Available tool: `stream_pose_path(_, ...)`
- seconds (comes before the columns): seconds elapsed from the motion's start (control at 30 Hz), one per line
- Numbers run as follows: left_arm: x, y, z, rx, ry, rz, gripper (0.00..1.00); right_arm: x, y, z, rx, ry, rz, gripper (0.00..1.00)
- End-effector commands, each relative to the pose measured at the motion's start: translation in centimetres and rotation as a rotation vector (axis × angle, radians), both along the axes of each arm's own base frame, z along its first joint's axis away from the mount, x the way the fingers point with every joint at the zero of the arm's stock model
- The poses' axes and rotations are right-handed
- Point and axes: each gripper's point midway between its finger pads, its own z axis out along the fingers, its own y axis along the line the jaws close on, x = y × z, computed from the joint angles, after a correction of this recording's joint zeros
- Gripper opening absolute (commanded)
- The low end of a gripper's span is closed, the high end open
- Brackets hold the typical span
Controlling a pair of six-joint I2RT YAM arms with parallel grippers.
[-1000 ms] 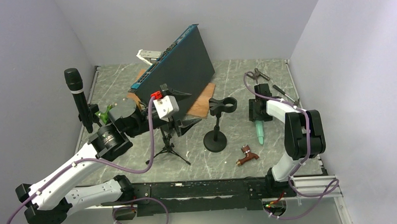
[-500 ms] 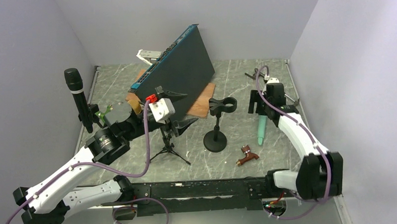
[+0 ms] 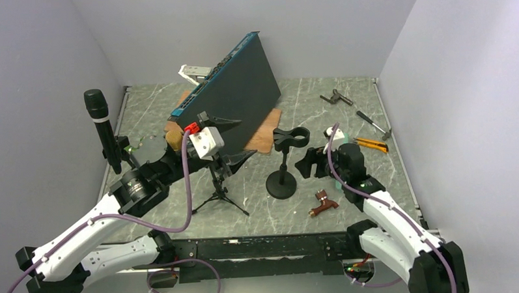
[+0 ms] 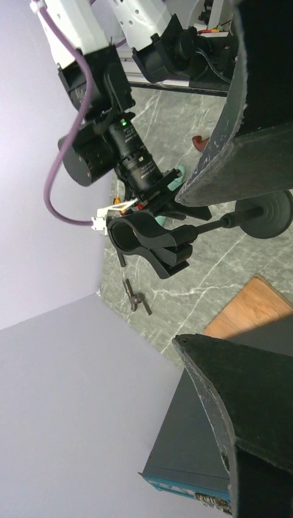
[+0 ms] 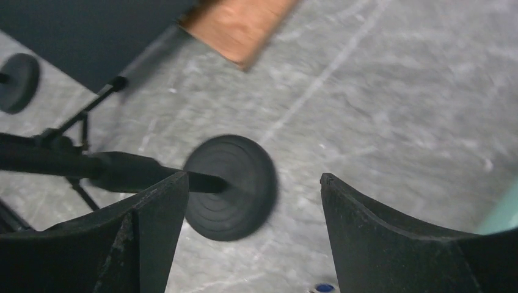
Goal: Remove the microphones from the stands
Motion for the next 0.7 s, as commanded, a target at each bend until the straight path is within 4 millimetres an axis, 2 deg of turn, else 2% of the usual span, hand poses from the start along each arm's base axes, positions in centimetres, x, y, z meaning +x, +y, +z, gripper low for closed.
stream_pose_path(0.0,0.1,0.2,1.1,-0.044,-0.004,0.020,0.80,0.4,2.6,5.7,0.098,-0.264,0.077,0.82)
stream_pose_path(0.2,0.5,-0.2,0.9,-0.027,0.019,0.018,0.77,-1.5,4.5,7.6,0.182,-0.408,0.182,0.83)
stream_pose_path(0.47,0.3,-0.7,0.5,-0.006,0.008,-0.004,0.99,-2.9,7.3,8.1,0.214,-0.528,0.281,0.82)
stream_pose_path(0.67,0.1,-1.1,0.3,0.018,-0.003,-0.030,0.99,-3.0,9.0,8.9,0.206,-0.597,0.297,0.81)
